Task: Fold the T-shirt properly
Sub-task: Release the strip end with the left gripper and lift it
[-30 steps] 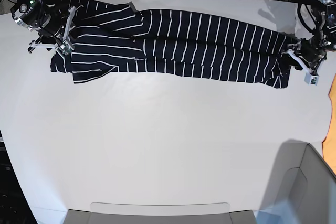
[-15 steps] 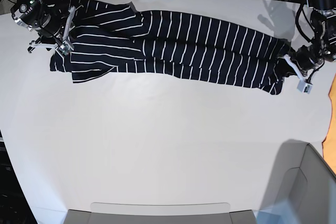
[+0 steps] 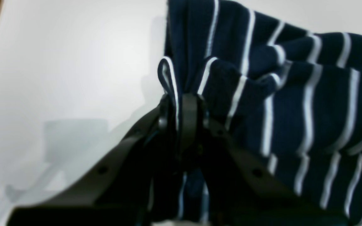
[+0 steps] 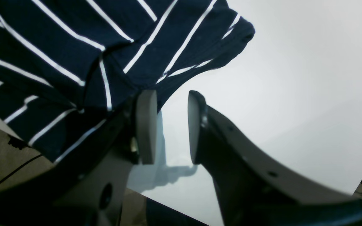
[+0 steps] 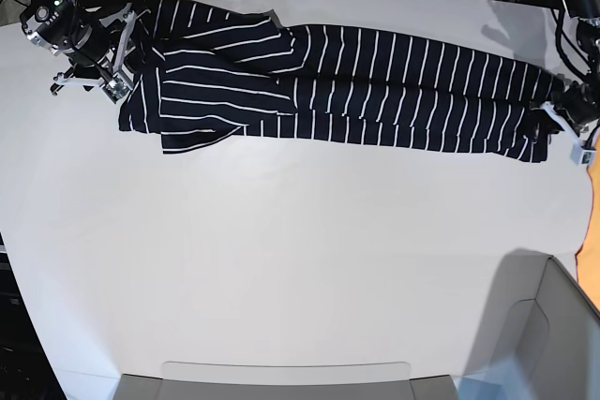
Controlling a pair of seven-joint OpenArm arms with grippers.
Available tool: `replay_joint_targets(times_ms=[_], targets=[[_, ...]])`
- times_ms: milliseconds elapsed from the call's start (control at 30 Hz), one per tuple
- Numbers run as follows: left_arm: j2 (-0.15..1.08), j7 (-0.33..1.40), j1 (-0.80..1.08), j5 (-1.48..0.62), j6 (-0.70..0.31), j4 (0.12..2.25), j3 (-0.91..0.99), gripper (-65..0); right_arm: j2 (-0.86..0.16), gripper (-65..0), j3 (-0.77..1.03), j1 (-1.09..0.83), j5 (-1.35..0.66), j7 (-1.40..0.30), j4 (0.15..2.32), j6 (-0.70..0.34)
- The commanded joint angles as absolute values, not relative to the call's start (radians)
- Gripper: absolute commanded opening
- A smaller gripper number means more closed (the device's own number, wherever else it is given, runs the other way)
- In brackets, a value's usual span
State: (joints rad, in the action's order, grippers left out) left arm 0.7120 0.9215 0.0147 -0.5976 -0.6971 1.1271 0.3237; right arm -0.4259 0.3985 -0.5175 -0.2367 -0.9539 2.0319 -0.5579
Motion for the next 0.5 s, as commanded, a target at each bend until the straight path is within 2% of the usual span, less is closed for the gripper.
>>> replay_joint_targets(times_ms=[0,100,300,467], targets=[[0.739,0.923,-0.001,-0.611,-0.698,1.182,0.332,-65.0,-0.44,-47.5,0.407,-0.513,-0.243,-0.941,2.051,-0.559],[0.73,1.021,0.015,-0.613,-0.698,1.294,0.38,-65.0,-0.438,-47.5,0.407,-0.513,-0.243,-0.941,2.051,-0.559],[0.625,1.199,0.09,-0.615,-0.698,1.569,0.503,-65.0,-0.438,-47.5,0.407,-0.513,-0.242,-0.941,2.051,-0.559],[0.527,1.25,0.171,-0.616,-0.698,1.768,0.498,-65.0,-0.423,-47.5,0.407,-0.503,-0.242,-0.941,2.051,-0.559]])
